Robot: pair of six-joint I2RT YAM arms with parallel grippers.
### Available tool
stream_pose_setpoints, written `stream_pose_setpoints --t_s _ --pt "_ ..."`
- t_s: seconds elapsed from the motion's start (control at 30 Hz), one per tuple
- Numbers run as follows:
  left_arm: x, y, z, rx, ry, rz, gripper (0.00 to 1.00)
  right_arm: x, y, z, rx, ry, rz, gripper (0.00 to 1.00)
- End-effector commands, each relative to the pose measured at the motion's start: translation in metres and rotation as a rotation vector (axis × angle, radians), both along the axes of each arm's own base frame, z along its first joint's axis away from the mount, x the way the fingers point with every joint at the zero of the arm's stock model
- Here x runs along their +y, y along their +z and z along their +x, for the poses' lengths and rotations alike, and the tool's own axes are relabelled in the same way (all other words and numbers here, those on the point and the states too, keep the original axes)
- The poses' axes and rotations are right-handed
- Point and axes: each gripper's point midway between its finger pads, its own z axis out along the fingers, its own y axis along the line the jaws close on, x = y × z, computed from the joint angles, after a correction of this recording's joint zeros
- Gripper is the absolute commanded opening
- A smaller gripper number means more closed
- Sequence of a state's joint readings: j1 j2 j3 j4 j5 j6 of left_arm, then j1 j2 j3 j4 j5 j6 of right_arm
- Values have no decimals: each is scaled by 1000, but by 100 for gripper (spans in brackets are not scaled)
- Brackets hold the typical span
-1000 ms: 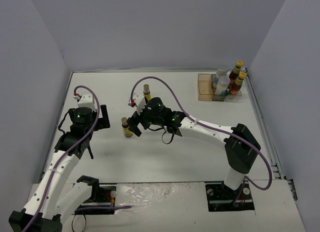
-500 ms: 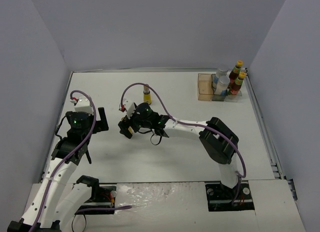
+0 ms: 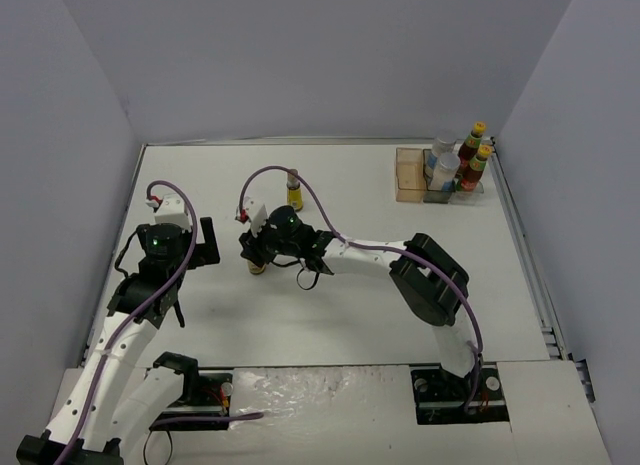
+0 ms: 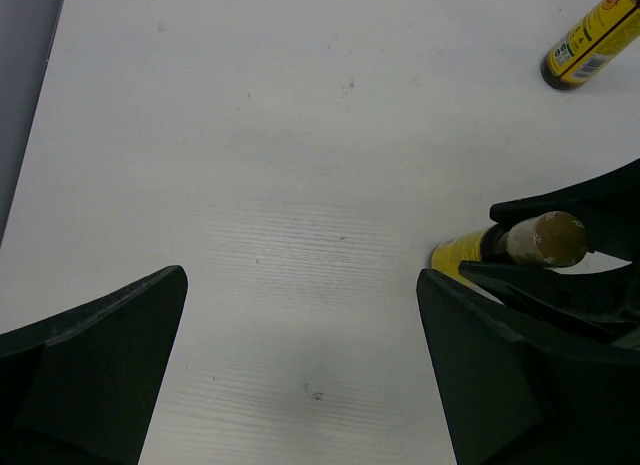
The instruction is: Organize the condiment bottles
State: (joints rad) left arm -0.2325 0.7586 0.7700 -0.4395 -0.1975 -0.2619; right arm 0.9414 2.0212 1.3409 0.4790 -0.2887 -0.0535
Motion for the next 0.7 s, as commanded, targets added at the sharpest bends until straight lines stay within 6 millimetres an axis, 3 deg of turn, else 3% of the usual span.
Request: stream_pose_setpoints --t_s 0.0,0.1,0.3,0.37,0.63,0.67 --pt "-7 25 13 -92 -23 -25 97 -16 55 19 -94 -60 99 11" --pt "-10 24 14 -92 -38 -33 97 -38 65 26 -101 -98 90 0" --pt "-16 23 19 -86 -58 -47 97 -121 110 65 -128 -282 85 0" --pt "-16 23 20 -87 -60 -48 97 -149 133 78 -162 -348 93 0" --pt "-14 23 22 -87 -57 -31 97 -305 185 171 -249 -780 64 0" --pt "-14 23 22 -87 -58 -30 97 -313 184 177 -248 -804 61 0"
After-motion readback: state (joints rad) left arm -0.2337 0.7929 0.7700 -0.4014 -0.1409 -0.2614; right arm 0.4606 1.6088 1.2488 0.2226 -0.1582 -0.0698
